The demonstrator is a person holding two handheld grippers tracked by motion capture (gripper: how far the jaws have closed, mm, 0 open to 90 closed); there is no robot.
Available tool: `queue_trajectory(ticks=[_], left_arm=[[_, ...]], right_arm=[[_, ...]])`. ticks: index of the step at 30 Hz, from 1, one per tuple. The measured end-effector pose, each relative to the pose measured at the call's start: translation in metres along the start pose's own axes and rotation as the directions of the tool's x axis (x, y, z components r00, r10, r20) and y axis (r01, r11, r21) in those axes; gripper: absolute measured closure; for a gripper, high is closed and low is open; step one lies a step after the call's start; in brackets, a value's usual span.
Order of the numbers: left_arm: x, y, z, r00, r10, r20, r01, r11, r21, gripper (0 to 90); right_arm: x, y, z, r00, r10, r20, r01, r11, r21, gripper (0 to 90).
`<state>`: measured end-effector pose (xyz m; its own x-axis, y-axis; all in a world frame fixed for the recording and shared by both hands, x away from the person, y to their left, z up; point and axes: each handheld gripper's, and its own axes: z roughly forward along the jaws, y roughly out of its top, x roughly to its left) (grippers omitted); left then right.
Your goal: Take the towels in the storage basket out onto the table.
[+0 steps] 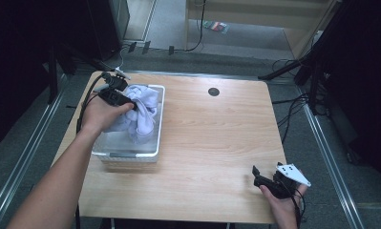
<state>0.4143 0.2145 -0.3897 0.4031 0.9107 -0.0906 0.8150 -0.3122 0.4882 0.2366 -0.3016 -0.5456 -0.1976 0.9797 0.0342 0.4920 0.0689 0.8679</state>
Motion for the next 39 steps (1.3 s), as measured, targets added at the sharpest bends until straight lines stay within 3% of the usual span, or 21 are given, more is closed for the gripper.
queue_trajectory(ticks=[10,17,24,29,39], left_arm=[[-0.001,0.01,-0.025,0.9998,0.021,-0.006,-0.021,0.9991,-0.037,65.5],[-0.012,0.017,-0.037,0.9987,0.05,-0.01,-0.05,0.9974,-0.052,65.4],[-0.028,0.025,-0.043,0.9954,0.095,-0.01,-0.096,0.9938,-0.056,65.2],[-0.047,0.033,-0.047,0.9905,0.137,-0.01,-0.138,0.9881,-0.068,65.0],[-0.07,0.045,-0.057,0.9849,0.173,0.008,-0.171,0.9798,-0.103,64.9]], right_arm=[[0.002,0.0,0.0,0.9998,-0.009,0.02,0.009,1.0,0.001,3.2],[0.002,0.0,0.0,0.9997,-0.011,0.021,0.01,1.0,0.001,3.2],[0.002,0.0,0.001,0.9997,-0.011,0.02,0.011,1.0,0.0,3.2],[0.002,0.0,0.001,0.9997,-0.011,0.02,0.011,1.0,0.0,3.2],[0.002,0.0,0.001,0.9998,-0.01,0.018,0.01,1.0,-0.002,3.2]])
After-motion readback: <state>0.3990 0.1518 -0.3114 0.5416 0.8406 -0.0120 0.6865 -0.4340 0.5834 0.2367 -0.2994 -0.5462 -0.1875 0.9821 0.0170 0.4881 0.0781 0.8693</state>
